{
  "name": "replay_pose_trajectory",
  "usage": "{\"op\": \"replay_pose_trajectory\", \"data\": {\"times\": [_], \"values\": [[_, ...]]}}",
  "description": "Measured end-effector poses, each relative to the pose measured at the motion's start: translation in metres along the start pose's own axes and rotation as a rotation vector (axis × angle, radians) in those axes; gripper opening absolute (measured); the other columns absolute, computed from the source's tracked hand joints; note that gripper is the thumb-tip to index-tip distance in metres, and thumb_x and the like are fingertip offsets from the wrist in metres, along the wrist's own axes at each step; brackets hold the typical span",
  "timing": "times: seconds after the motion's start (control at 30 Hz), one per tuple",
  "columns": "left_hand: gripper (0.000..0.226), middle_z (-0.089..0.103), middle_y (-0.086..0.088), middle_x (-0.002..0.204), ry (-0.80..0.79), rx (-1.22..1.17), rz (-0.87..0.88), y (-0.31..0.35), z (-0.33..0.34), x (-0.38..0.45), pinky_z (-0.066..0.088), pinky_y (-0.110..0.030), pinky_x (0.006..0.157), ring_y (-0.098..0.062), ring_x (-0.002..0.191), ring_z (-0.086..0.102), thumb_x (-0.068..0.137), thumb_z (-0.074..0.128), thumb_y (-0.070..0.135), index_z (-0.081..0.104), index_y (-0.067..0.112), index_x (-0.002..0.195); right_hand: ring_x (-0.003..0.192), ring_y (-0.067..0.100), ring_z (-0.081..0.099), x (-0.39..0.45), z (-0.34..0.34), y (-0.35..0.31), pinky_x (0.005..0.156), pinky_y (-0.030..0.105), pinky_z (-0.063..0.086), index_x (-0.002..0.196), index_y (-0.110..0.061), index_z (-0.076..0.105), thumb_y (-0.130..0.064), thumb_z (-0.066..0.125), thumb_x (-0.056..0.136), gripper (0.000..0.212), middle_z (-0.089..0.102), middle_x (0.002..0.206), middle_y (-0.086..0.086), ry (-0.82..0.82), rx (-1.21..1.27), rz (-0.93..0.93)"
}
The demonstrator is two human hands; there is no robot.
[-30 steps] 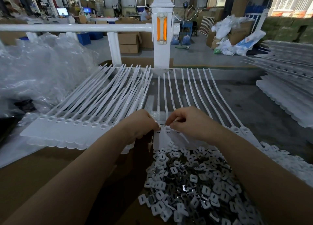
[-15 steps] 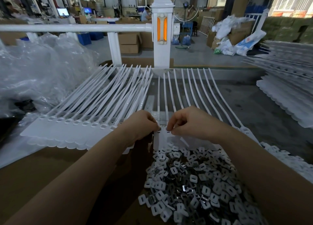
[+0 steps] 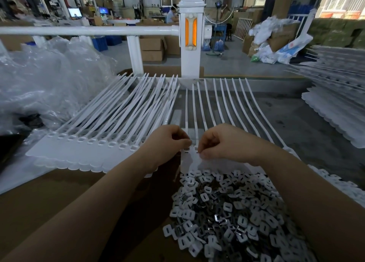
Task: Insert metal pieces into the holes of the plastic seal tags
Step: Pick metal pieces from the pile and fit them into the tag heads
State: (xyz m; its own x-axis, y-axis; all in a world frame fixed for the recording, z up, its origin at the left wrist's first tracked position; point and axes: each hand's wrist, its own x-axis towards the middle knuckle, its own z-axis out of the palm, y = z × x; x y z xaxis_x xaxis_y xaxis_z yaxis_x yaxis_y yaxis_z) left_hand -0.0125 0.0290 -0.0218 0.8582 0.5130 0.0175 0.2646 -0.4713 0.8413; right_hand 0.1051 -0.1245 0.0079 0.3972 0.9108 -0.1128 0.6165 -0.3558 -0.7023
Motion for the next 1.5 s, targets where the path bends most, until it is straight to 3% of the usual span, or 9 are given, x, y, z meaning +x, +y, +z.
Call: {"op": "replay_pose_trajectory", "data": {"times": [0.1, 0.33, 0.57, 0.7, 0.97, 1.13, 1.3, 1.5], "values": [[0.002, 0.069, 0.008, 0.066, -0.024, -0.148, 0.043, 0.003, -0.002, -0.004, 0.044, -0.018, 0.047, -0.001, 0.052, 0.060, 0.088, 0.070, 0.020, 0.068, 0.021, 0.089, 0.072, 0.006, 0.068, 0.001, -0.001, 0.001, 0.058, 0.016, 0.050, 0.085, -0.021, 0.069, -0.013, 0.072, 0.083, 0.008, 0.074, 0.080, -0.003, 0.125, 0.134, 0.055], [0.005, 0.076, -0.003, 0.084, -0.118, -0.273, 0.048, 0.006, -0.003, -0.006, 0.049, -0.016, 0.053, -0.010, 0.068, 0.069, 0.089, 0.070, 0.016, 0.072, 0.016, 0.093, 0.065, 0.002, 0.065, 0.002, 0.001, -0.002, 0.054, 0.013, 0.046, 0.084, -0.027, 0.071, -0.015, 0.070, 0.085, 0.011, 0.074, 0.078, -0.005, 0.259, 0.197, 0.035], [0.006, 0.076, -0.004, 0.080, -0.126, -0.311, -0.003, 0.006, -0.005, -0.005, 0.048, -0.016, 0.053, -0.009, 0.066, 0.068, 0.088, 0.071, 0.017, 0.073, 0.012, 0.091, 0.058, -0.007, 0.061, 0.001, 0.004, -0.001, 0.052, 0.009, 0.043, 0.084, -0.030, 0.074, -0.013, 0.069, 0.087, 0.018, 0.070, 0.069, -0.018, 0.286, 0.181, -0.039], [0.006, 0.073, -0.001, 0.076, -0.149, -0.296, -0.024, 0.006, -0.005, -0.005, 0.048, -0.015, 0.054, -0.008, 0.064, 0.065, 0.086, 0.072, 0.017, 0.073, 0.012, 0.089, 0.070, -0.001, 0.066, 0.002, 0.006, -0.002, 0.058, 0.011, 0.047, 0.093, -0.029, 0.072, -0.013, 0.068, 0.088, 0.017, 0.073, 0.081, -0.009, 0.289, 0.176, -0.065], [0.008, 0.074, 0.000, 0.079, -0.126, -0.386, -0.046, 0.007, -0.008, -0.004, 0.049, -0.018, 0.056, -0.009, 0.068, 0.066, 0.089, 0.069, 0.018, 0.072, 0.013, 0.095, 0.059, -0.001, 0.061, 0.004, 0.005, -0.001, 0.060, 0.019, 0.049, 0.093, -0.021, 0.064, -0.016, 0.075, 0.083, 0.015, 0.073, 0.079, -0.005, 0.352, 0.261, -0.046], [0.007, 0.071, 0.001, 0.073, -0.137, -0.319, -0.029, 0.009, -0.006, -0.005, 0.049, -0.019, 0.059, -0.008, 0.065, 0.063, 0.086, 0.072, 0.018, 0.072, 0.012, 0.089, 0.056, -0.003, 0.060, 0.006, 0.007, -0.001, 0.052, 0.011, 0.045, 0.091, -0.020, 0.063, -0.016, 0.076, 0.082, 0.016, 0.072, 0.075, -0.004, 0.354, 0.265, -0.045], [0.007, 0.067, 0.002, 0.069, 0.000, -0.265, -0.083, 0.008, -0.003, -0.001, 0.048, -0.030, 0.066, -0.010, 0.062, 0.056, 0.082, 0.076, 0.017, 0.072, 0.018, 0.077, 0.070, 0.004, 0.065, 0.007, 0.007, 0.005, 0.063, 0.027, 0.054, 0.089, -0.029, 0.066, -0.026, 0.068, 0.089, 0.003, 0.072, 0.080, -0.006, 0.324, 0.110, 0.049], [0.013, 0.067, -0.001, 0.069, 0.039, -0.051, -0.190, 0.008, 0.004, 0.007, 0.051, -0.030, 0.062, -0.018, 0.067, 0.063, 0.079, 0.075, 0.015, 0.069, 0.016, 0.068, 0.075, 0.002, 0.065, 0.008, 0.010, 0.008, 0.068, 0.025, 0.052, 0.080, -0.033, 0.066, -0.028, 0.068, 0.089, 0.011, 0.069, 0.079, -0.010, 0.242, -0.001, 0.086]]}}
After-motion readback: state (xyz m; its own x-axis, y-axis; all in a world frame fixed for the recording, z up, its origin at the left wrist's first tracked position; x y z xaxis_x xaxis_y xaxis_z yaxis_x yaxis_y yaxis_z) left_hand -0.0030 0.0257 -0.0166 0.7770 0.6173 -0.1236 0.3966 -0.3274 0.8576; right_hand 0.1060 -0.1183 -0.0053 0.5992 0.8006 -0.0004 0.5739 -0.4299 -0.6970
